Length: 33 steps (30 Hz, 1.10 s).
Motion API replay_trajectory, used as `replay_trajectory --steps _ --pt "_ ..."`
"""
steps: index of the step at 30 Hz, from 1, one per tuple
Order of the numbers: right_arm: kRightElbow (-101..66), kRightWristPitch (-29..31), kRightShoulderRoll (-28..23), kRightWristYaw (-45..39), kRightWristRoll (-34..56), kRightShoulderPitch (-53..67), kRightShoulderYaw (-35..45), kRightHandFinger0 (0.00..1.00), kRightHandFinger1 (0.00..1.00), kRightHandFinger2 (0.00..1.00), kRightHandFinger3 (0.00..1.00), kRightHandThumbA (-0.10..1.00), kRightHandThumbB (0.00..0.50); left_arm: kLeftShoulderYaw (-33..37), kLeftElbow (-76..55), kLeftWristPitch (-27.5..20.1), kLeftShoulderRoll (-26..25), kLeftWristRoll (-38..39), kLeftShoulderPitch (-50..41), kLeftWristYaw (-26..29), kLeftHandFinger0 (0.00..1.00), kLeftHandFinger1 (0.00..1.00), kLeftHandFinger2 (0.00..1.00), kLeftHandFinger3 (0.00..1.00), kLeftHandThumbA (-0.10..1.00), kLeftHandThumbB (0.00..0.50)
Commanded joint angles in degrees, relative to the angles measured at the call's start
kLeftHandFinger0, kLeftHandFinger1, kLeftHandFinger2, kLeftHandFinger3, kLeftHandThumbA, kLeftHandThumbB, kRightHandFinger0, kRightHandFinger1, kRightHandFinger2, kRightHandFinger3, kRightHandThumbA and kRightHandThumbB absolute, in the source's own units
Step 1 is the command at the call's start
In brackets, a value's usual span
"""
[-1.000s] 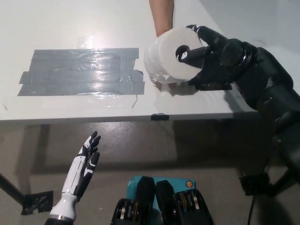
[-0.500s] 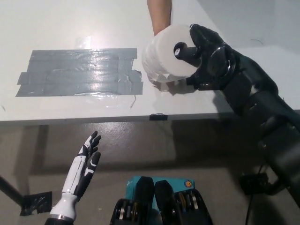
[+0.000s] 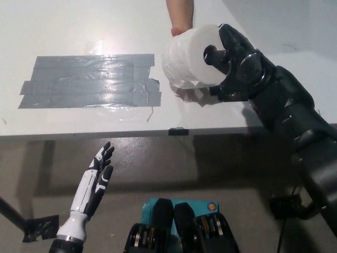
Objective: A person hands over a roll of toilet paper to the robot , and the robot inserts its right thumb into the hole in the centre to grab the roll, and then places it on the balck area on the desk.
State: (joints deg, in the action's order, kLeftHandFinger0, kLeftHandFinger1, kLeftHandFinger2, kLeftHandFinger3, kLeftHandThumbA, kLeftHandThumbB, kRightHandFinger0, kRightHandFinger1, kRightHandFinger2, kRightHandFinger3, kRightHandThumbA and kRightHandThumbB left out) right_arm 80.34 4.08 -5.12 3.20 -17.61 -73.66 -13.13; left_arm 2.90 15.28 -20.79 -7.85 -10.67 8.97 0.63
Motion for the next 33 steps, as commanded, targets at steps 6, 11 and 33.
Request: replay_trajectory --steps 6,11,33 --pt "-0.2 -5.19 -0.53 -7.71 27.63 -2.38 30.87 0.0 0.44 0.9 1.0 -0.1 0.177 0.14 -0.54 -2.26 -0.81 -0.33 1.89 -0.04 1.0 1.0 1.0 1.0 0.99 0.18" --pt "-0.01 -8.51 -1.61 -8.0 32.44 -2.73 39.84 0.0 0.48 1.0 1.0 -0.1 0.159 0.18 -0.64 -2.14 -0.7 -0.57 1.83 0.08 1.0 1.0 1.0 1.0 0.99 0.178" --pt "-3.08 -14.41 -10.68 -15.33 25.11 -6.02 34.88 0.0 0.51 0.99 1.0 -0.1 0.136 0.07 -0.18 -2.44 -0.84 -0.37 1.75 0.09 1.0 1.0 1.0 1.0 0.99 0.169"
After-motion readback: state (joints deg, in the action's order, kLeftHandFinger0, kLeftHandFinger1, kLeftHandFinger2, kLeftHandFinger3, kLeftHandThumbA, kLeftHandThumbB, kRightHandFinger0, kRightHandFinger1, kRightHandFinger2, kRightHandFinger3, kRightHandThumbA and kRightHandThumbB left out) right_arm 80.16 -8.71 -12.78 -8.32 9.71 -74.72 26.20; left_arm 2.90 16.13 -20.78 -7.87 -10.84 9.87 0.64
